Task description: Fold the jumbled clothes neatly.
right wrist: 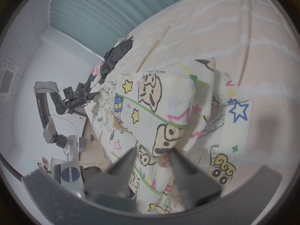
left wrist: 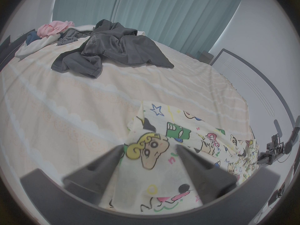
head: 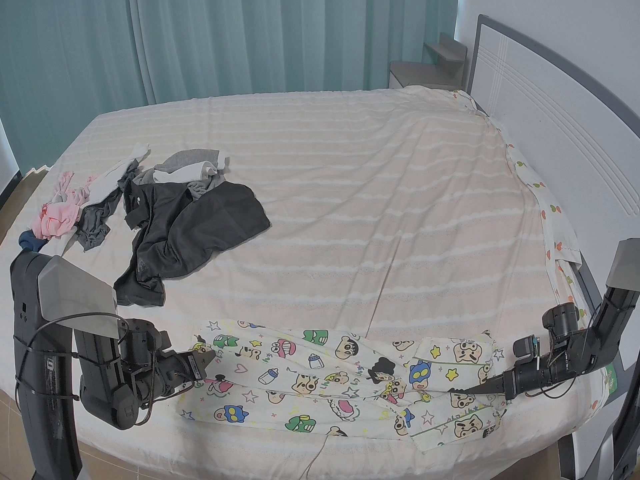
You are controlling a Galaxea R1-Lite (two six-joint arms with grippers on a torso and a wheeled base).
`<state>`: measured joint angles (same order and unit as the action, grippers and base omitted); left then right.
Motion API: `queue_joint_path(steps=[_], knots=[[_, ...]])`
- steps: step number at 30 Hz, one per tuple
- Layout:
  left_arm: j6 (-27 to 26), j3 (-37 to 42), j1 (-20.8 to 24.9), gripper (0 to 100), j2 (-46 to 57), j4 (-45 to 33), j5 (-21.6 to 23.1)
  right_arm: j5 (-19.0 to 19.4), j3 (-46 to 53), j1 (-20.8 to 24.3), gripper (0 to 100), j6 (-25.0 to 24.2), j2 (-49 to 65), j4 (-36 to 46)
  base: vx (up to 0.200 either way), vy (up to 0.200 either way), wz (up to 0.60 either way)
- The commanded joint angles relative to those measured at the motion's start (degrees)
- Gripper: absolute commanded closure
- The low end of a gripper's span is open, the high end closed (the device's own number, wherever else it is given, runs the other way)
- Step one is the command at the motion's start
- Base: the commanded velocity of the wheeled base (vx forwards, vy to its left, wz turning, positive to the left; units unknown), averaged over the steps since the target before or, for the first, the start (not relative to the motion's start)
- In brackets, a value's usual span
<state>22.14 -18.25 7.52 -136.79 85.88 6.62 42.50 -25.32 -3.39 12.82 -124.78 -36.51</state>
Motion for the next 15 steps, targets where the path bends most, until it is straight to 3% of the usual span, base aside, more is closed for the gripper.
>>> queue_joint_path(steps=[1,11,13,14,15], knots=[[0.4,0.1,0.0,0,-0.2,1.4,-0.2,0.0,0.0,-0.4,0,-0.1,0.4,-0.1,0.0,0.0,0.0],[3.4,2.3,-0.8,0,3.1,4.1,-3.6,0.6,0.5,-5.0,0,-0.3,7.5,-0.1,0.0,0.0,0.0],[8.8,2.3,-0.8,0,7.0,4.1,-4.7,0.7,0.8,-6.5,0,-0.4,10.7,-0.1,0.0,0.0,0.0],[8.8,2.3,-0.8,0,7.0,4.1,-4.7,0.7,0.8,-6.5,0,-0.4,10.7,-0.1,0.0,0.0,0.0],[13.9,2.3,-0.8,0,10.8,4.1,-5.6,0.9,0.8,-6.9,0,-0.6,13.2,-0.1,0.0,0.0,0.0]])
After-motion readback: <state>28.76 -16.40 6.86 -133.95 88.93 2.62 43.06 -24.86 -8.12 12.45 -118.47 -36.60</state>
